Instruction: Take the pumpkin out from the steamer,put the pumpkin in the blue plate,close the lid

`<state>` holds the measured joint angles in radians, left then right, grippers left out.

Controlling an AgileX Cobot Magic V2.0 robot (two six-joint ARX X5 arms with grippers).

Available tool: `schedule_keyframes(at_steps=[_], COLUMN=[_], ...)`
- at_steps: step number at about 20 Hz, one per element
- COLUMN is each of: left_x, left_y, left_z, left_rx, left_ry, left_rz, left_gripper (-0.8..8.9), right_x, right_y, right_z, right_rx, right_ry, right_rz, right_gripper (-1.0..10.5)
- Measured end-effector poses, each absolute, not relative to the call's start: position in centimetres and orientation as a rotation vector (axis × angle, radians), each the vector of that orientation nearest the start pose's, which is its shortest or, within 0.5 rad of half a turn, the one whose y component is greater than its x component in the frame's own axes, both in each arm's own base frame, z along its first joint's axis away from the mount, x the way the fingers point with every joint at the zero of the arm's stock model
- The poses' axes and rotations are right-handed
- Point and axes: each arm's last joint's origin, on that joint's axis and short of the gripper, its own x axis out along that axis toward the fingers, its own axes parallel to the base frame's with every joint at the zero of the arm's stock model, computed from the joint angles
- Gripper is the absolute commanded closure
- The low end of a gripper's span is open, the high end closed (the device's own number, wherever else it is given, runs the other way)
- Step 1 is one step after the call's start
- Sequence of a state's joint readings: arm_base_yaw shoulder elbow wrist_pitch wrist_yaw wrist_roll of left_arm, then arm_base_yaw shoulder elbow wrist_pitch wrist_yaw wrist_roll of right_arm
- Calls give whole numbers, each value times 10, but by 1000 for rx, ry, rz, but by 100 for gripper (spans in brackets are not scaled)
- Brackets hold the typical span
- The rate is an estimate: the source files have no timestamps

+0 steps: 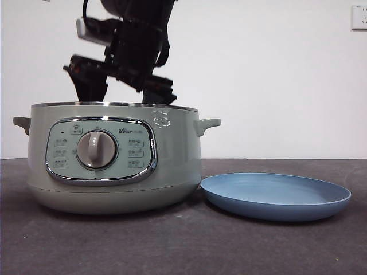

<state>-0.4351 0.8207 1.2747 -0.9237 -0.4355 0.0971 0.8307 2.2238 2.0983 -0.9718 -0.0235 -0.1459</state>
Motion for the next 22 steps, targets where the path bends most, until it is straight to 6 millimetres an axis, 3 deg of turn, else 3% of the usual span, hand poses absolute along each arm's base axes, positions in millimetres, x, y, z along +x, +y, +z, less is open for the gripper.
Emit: schedule_keyframes(at_steps=[3, 4, 6, 12, 14, 16, 18, 22], left_x=[112, 112, 112, 112, 112, 113, 113, 115], left_y=[-39, -39, -39, -39, -39, -39, -39, -40], left_z=[415, 415, 415, 415, 415, 415, 416, 419], left_rx=[294, 294, 294, 294, 295, 296, 291, 277], left_ry=[427, 427, 427, 428, 430, 432, 422, 391], left_rz=[-20, -20, -20, -20, -21, -21, -21, -21], left_gripper=[826, 826, 826, 826, 826, 826, 826, 826], right_x=[326, 327, 328, 324, 321, 312, 308, 296], right_y=[353, 353, 352, 353, 342, 318, 281, 198], right_z=[237, 233, 230, 234, 261, 304, 342, 396], right_rx=[-579, -570, -565, -564, -546, -515, -478, -383], right_ry=[1030, 1048, 1073, 1060, 1027, 979, 964, 1008], right_rz=[839, 852, 864, 873, 866, 852, 804, 655], right_gripper=[355, 448, 930, 953, 948, 948, 949, 955])
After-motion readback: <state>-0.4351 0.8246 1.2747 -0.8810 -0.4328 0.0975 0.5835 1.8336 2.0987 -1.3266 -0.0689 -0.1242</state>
